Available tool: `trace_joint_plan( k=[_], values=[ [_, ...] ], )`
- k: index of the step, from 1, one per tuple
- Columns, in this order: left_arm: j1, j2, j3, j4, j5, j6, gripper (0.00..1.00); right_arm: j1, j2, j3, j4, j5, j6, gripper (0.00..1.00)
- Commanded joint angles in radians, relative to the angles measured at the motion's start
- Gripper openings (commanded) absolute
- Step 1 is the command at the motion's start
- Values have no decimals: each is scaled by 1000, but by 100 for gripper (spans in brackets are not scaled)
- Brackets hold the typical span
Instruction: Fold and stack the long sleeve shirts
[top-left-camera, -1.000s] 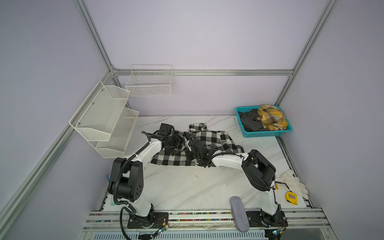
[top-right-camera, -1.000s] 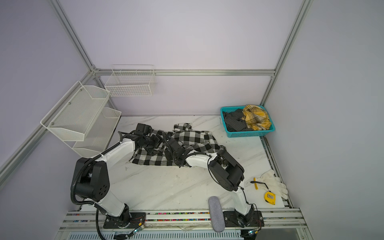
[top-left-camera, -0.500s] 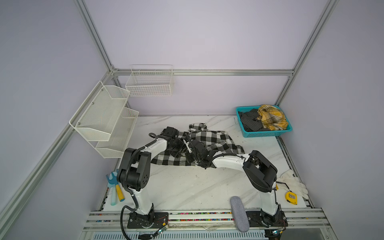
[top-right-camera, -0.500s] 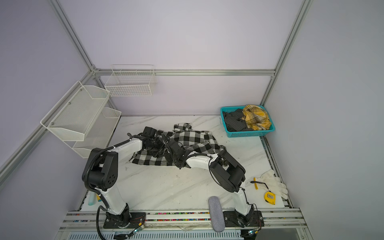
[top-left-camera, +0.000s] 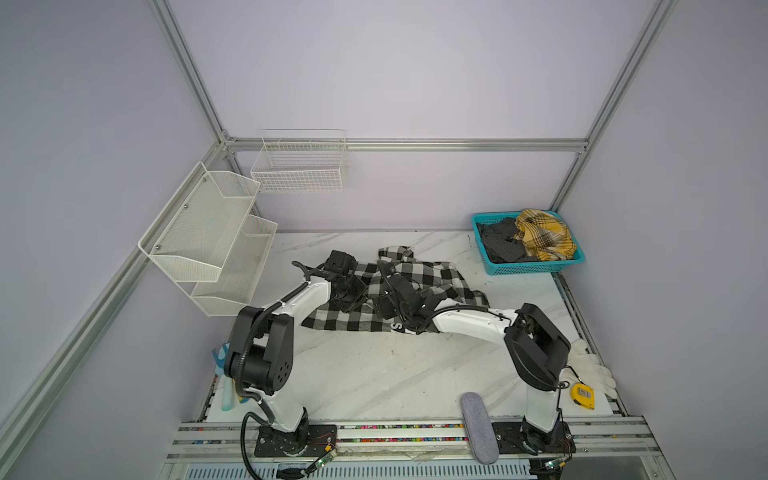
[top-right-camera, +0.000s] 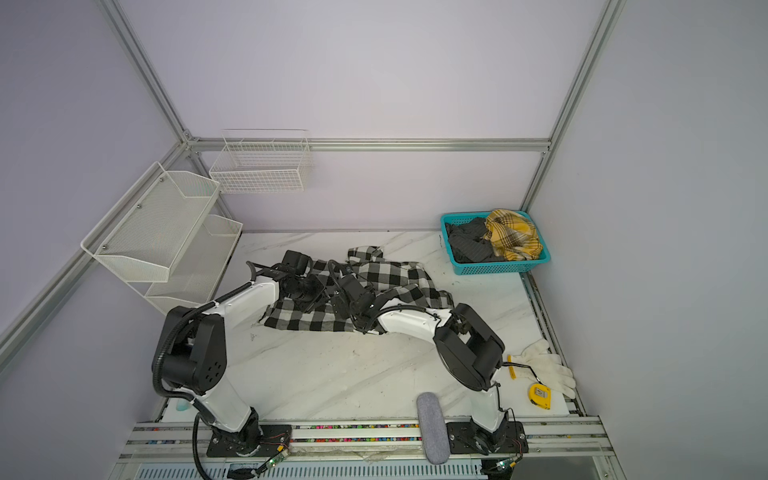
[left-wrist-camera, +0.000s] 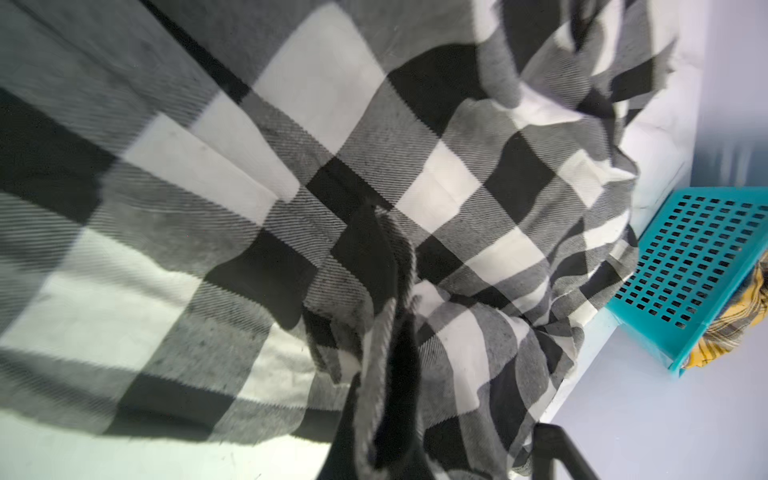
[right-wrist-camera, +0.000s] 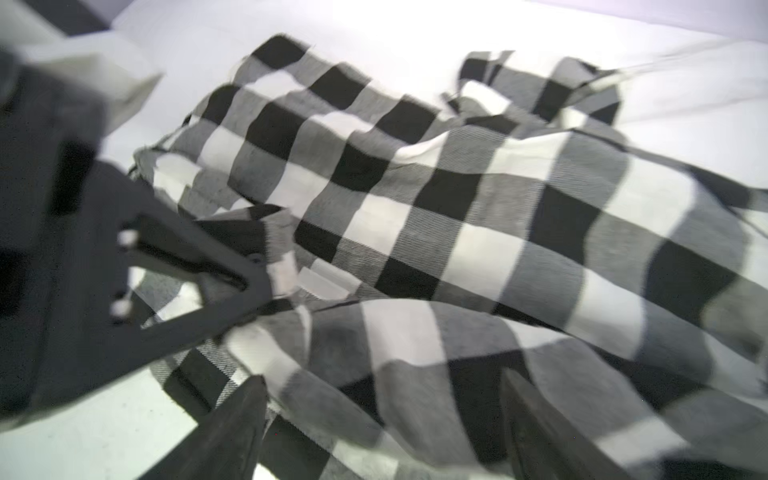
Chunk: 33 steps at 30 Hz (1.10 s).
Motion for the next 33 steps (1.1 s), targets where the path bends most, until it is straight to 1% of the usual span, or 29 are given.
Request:
trace_joint_plan(
  k=[1,3,4,7,9,12,13,16,20,25,29,30,33],
  values=[
    [4,-182,109,-6,-125,128,0,-116,-183,-12,-130,-102,240,95],
    [4,-230,99,32,-120,159,0,-168,-246,-92,-109,-227,327,96],
    [6,-280,91,51,-106,167,0,-204,-272,-140,-99,-295,369,97],
    [6,-310,47,96,-41,158,0,-287,-328,-271,-33,-473,510,97],
    [6,-329,-7,147,10,141,0,-327,-350,-348,50,-585,590,97],
    [7,-385,-103,268,88,126,0,-365,-356,-439,203,-695,703,97],
    [7,-412,-129,293,96,130,0,-381,-341,-456,241,-723,730,97],
    [18,-488,-173,283,64,160,0,-395,-284,-459,305,-758,757,97],
    [57,-563,-216,232,47,166,0,-425,-243,-483,376,-761,801,97],
    [121,-678,-299,247,77,106,0,-485,-197,-550,525,-807,873,97],
    [144,-695,-335,266,123,93,0,-507,-171,-543,551,-817,877,97],
    [150,-692,-346,274,139,88,0,-513,-160,-539,553,-821,880,96],
    [172,-693,-367,304,181,71,0,-531,-140,-540,555,-816,884,85]
  ],
)
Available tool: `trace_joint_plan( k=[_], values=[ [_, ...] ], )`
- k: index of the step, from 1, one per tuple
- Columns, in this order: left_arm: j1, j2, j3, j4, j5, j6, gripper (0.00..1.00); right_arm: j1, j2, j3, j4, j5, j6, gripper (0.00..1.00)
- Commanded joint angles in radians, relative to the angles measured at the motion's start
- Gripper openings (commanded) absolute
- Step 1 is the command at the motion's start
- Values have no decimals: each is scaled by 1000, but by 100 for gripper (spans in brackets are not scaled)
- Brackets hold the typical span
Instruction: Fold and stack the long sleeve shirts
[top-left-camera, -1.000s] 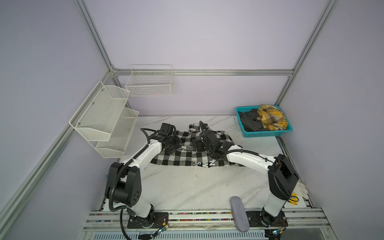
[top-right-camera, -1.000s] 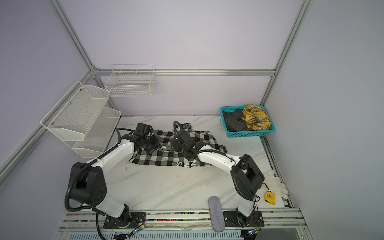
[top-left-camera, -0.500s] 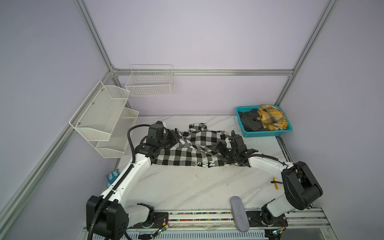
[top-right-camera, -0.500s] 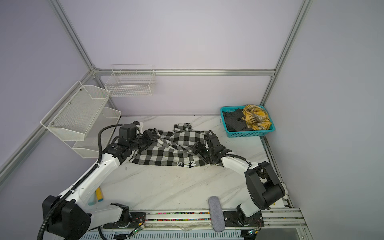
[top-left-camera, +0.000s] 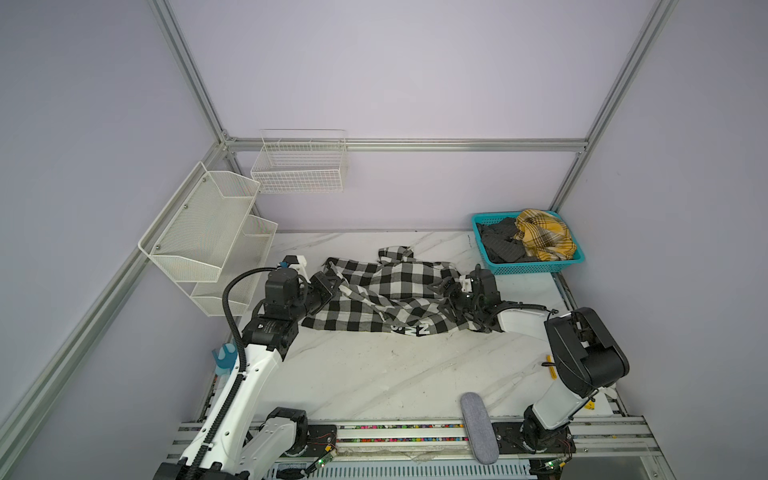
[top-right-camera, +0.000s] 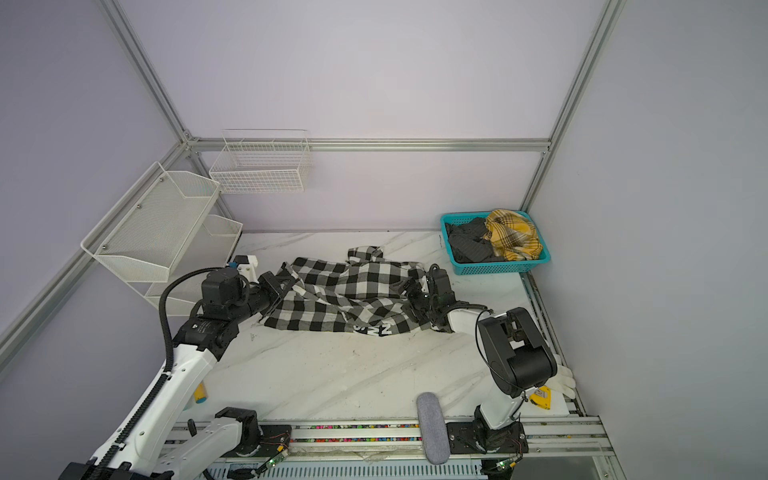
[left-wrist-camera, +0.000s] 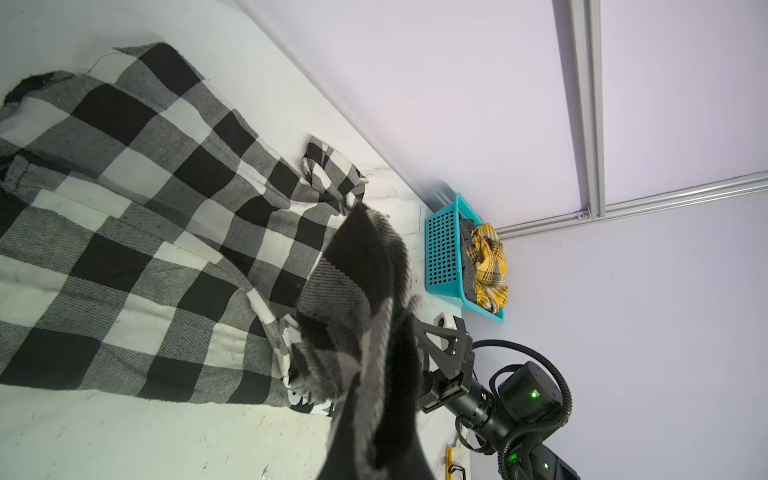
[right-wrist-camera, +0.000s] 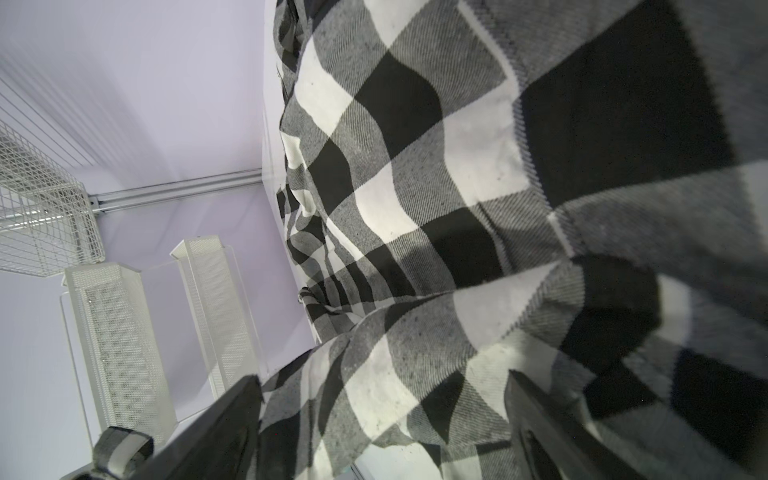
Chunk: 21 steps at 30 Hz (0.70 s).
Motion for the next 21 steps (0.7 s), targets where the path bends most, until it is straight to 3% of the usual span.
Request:
trace_joint_plan(
  k=[1,3,14,21],
  values=[
    [25,-10,-49,80,73,-21,0,-20,20,0,68,-16,52,80],
    [34,-18,-50,86,86,-21,0,-27,31,-5,83,-24,71,75],
    [50,-18,-56,164,144,-43,0,-9,77,5,100,-38,117,73],
    [54,-27,-57,185,154,-48,0,-9,144,40,139,-36,143,54]
  ],
)
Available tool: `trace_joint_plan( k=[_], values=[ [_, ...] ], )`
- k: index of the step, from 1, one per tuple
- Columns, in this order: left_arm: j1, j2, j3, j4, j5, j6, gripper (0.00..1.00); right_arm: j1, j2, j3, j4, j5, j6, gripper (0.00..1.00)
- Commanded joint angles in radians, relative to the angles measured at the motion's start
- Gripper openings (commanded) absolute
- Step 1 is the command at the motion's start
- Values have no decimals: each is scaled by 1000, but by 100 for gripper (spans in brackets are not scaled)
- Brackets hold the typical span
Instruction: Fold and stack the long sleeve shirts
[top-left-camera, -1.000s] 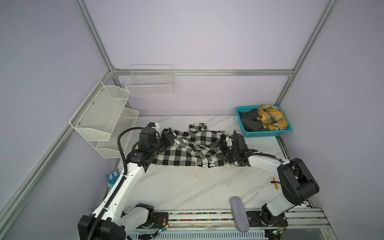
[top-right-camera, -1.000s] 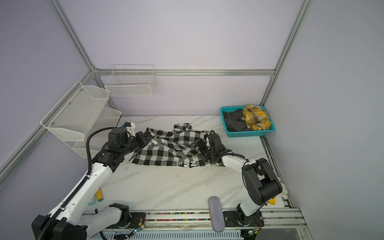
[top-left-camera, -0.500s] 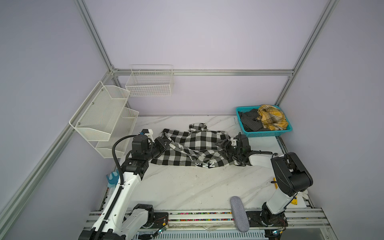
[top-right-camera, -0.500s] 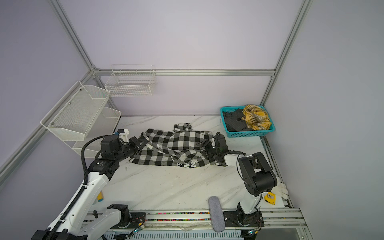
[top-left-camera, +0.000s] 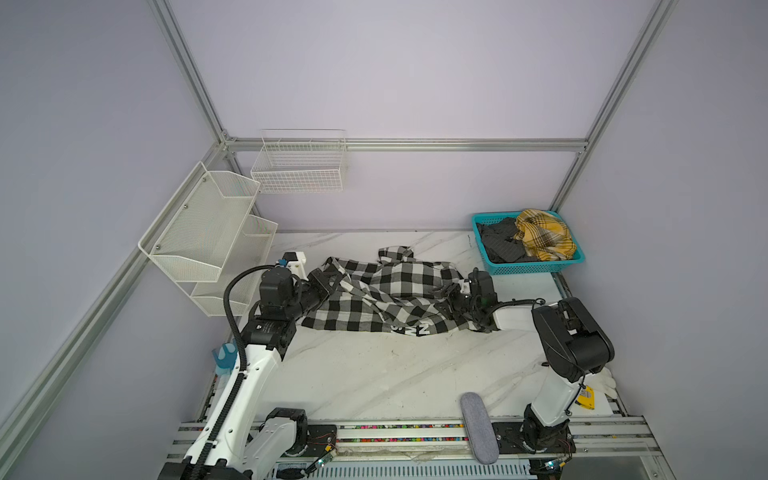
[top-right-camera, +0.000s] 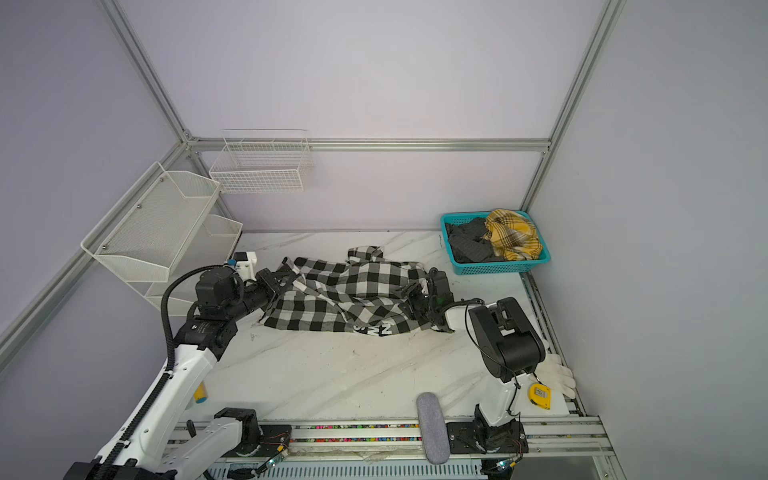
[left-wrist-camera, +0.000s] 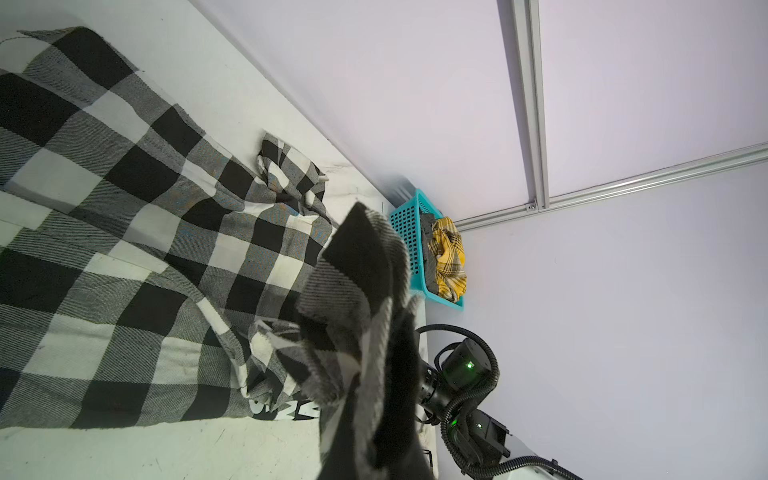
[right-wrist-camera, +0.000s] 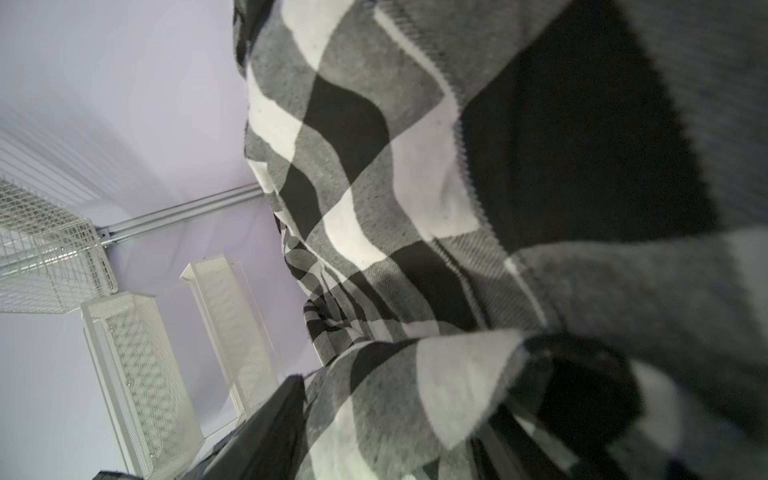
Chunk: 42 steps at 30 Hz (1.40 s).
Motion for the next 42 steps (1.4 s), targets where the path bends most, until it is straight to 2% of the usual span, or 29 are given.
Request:
trace_joint_plan(
  k=[1,10,14,21,26,29,32,36,42],
  values=[
    [14,-24,-39,57,25,-8,0,4,23,30,49,-2,47,48],
    [37,-5,-64,65,31,-2,0,-5,4,38,46,26,40,0],
    [52,46,-54,90,-2,3,0,-21,-74,6,87,86,38,0],
    [56,301,55,305,13,-70,0,-60,-235,-150,228,236,85,0],
    [62,439,155,398,10,-61,0,-64,-206,-227,395,251,141,0],
    [88,523,170,327,5,-9,0,-64,-170,-235,421,240,145,0],
    [140,524,119,183,-43,28,0,-63,-166,-257,414,240,127,0],
    [203,521,50,43,-42,114,0,-36,-174,-277,358,245,81,0],
    [224,545,-23,50,-37,189,0,6,-153,-329,391,263,71,0]
  ],
)
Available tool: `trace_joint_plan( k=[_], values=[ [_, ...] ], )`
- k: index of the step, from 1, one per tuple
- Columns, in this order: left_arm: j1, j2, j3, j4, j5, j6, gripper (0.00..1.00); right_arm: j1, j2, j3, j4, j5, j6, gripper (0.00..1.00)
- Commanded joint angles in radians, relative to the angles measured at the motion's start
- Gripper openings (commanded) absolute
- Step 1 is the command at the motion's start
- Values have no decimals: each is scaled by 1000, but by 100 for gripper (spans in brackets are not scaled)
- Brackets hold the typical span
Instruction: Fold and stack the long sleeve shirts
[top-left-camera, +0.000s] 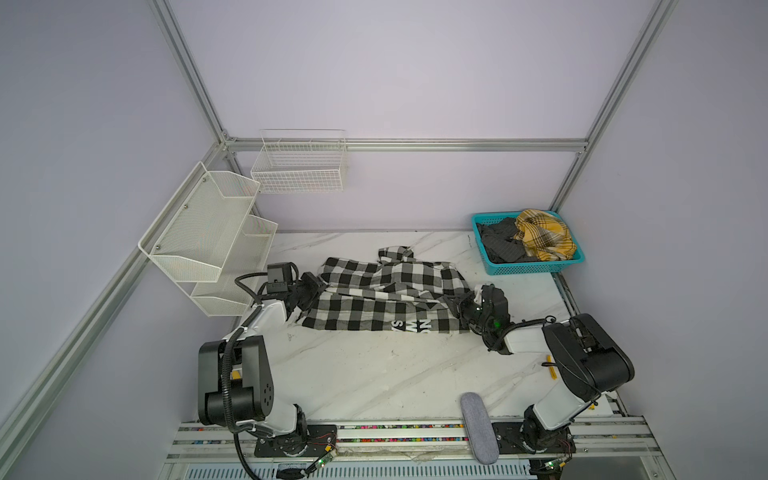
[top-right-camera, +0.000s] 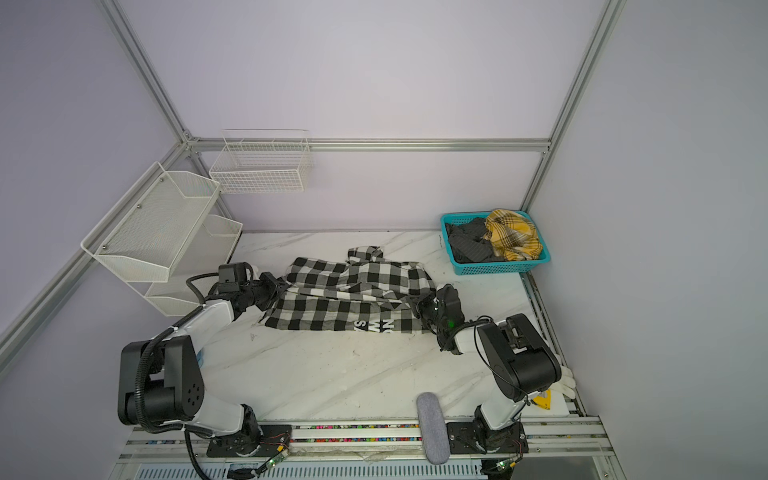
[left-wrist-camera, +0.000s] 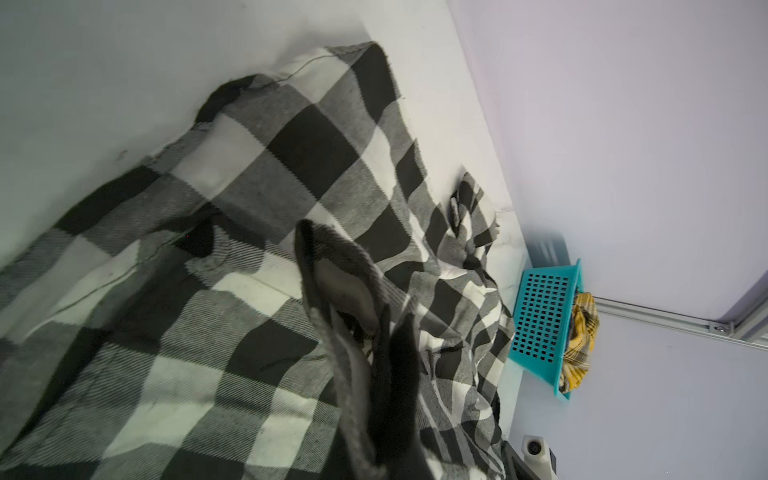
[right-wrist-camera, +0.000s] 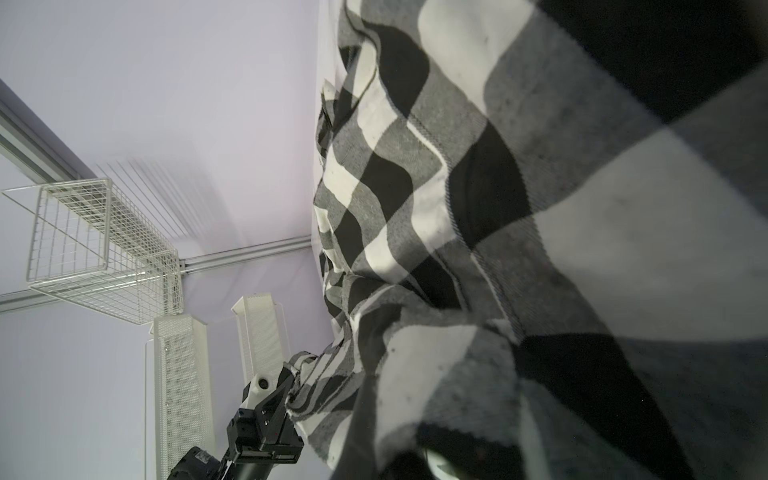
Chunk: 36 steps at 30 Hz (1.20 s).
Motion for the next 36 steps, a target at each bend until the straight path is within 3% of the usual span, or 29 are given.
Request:
trace_joint_plan(
  k=[1,15,16,18,20,24,27,29,31,36],
  values=[
    [17,9,-55,-5,-18,83,0,8,16,-36,50,42,13,0],
    [46,48,-105,-18,-151,69,2,108,64,-21,22,72,-43,0],
    [45,51,-104,-25,-152,70,13,108,50,-25,5,71,-46,6],
    [47,64,-111,-44,-149,64,43,108,-8,-43,-46,78,-62,37],
    [46,62,-122,-62,-152,55,51,108,-81,-47,-152,77,-88,57],
    [48,-52,-116,-211,-263,28,54,107,-282,-15,-484,71,-191,74],
    [42,-256,-100,-331,-425,2,61,107,-407,92,-824,90,-317,75],
    [22,-321,-66,-372,-468,-1,61,107,-421,190,-1012,134,-430,66],
    [-17,-297,1,-424,-460,2,57,108,-367,294,-1148,162,-534,55],
    [-137,-71,104,-365,-363,-12,40,110,-96,555,-1246,214,-721,43]
  ],
)
